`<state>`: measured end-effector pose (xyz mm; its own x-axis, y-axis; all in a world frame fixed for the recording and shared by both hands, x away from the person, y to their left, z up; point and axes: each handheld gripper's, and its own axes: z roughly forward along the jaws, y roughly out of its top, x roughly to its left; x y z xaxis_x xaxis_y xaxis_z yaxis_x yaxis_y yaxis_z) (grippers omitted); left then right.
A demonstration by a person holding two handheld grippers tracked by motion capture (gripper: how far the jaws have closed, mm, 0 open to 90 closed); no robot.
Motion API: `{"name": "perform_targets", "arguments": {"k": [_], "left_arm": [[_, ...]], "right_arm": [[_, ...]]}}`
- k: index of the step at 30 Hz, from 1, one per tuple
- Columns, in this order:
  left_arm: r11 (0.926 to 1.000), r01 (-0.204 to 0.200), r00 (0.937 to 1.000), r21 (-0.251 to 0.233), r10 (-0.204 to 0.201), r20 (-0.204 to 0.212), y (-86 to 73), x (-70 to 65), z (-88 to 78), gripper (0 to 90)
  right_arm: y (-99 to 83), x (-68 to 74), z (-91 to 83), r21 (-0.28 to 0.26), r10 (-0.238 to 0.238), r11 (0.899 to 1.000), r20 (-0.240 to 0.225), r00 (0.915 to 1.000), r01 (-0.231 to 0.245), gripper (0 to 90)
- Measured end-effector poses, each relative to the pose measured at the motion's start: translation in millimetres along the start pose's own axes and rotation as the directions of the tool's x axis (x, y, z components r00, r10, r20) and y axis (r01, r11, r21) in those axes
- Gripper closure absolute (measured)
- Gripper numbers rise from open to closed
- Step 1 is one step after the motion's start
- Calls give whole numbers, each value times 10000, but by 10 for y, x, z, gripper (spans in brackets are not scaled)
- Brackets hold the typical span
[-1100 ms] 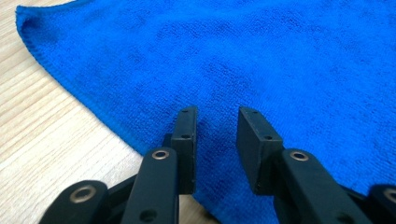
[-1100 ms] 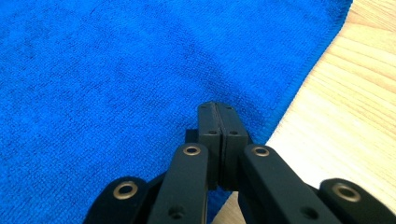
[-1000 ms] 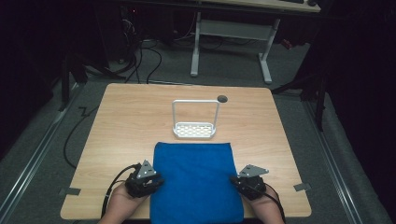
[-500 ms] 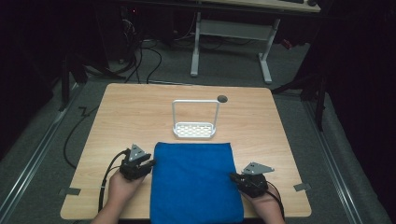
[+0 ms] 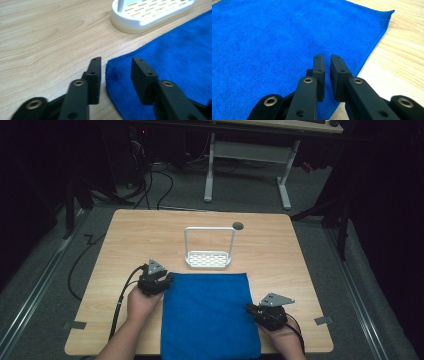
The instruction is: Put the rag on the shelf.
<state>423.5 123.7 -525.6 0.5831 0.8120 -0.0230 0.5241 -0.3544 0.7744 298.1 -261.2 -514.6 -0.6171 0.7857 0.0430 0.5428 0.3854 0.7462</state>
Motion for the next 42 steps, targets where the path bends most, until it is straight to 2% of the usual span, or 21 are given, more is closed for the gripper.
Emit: {"name": "perform_targets", "arguments": {"k": [4, 6, 7, 8, 10, 12, 15, 17, 18, 20, 23, 25, 27, 31, 34, 37, 39, 41, 42], "left_arm": [[9997, 191, 9998, 158, -191, -15, -14, 17, 101, 584], [9998, 147, 9999, 151, -146, -63, -22, 7, 111, 601], [9999, 6, 10000, 153, -5, -76, -25, -2, 113, 621], [9998, 9, 10000, 187, -8, -47, -23, -1, 117, 621], [9996, 240, 9997, 168, -239, -11, -23, 22, 116, 643], [9995, 256, 9997, 174, -255, -70, -23, 23, 115, 674], [9996, 237, 9997, 165, -236, -84, -22, 22, 118, 706], [9994, 292, 9995, 167, -291, -96, -22, 26, 117, 726], [9994, 292, 9995, 167, -291, -96, -22, 26, 117, 727], [9994, 291, 9995, 160, -289, -109, -22, 25, 118, 729], [9994, 314, 9995, 175, -313, -69, -22, 28, 116, 720], [9992, 356, 9994, 164, -356, 11, -24, 34, 115, 692], [9992, 357, 9993, 168, -359, 126, -26, 37, 112, 627], [9990, 442, 9989, 88, -443, 134, -40, 36, 92, 619], [9982, 595, 9981, 94, -596, 151, -38, 65, 97, 659], [9967, 805, 9964, 114, -808, 268, -40, 75, 98, 696], [9965, 826, 9961, 117, -829, 288, -40, 77, 98, 714], [9959, 894, 9952, 115, -898, 377, -40, 87, 100, 748], [9957, 923, 9949, 118, -927, 400, -40, 90, 101, 767]], "right_arm": [[6, -19, 7, -118, 59, 9999, 36, 10000, -59, 803], [12, -41, 13, -262, 194, 9995, 121, 9997, -191, 777], [19, -80, 24, -385, 404, 9985, 382, 9985, -389, 738], [19, -80, 24, -385, 404, 9985, 382, 9985, -389, 738], [38, -119, 54, -505, 709, 9964, 454, 9965, -686, 676], [91, -165, 119, -535, 857, 9952, 664, 9941, -822, 635], [176, -225, 203, -736, 1341, 9891, 949, 9864, -1274, 602], [267, -303, 279, -728, 1431, 9883, 1356, 9804, -1341, 589], [267, -303, 279, -728, 1431, 9883, 1356, 9804, -1341, 589], [321, -386, 333, -686, 1623, 9859, 1686, 9722, -1527, 584], [390, -527, 444, -441, 1892, 9819, 1724, 9667, -1843, 579], [408, -544, 468, -399, 1965, 9805, 1713, 9654, -1925, 579], [483, -580, 533, -448, 1976, 9802, 1618, 9668, -1929, 579], [597, -615, 621, -386, 1866, 9824, 1574, 9698, -1828, 574], [592, -652, 701, -105, 1969, 9801, 1691, 9657, -1980, 574], [560, -687, 753, 75, 2142, 9759, 1588, 9638, -2181, 573], [555, -675, 768, 111, 2039, 9782, 1370, 9694, -2073, 573], [563, -631, 784, 172, 1663, 9851, 1528, 9742, -1709, 593], [564, -623, 789, 141, 1649, 9855, 1512, 9746, -1689, 618]]}}
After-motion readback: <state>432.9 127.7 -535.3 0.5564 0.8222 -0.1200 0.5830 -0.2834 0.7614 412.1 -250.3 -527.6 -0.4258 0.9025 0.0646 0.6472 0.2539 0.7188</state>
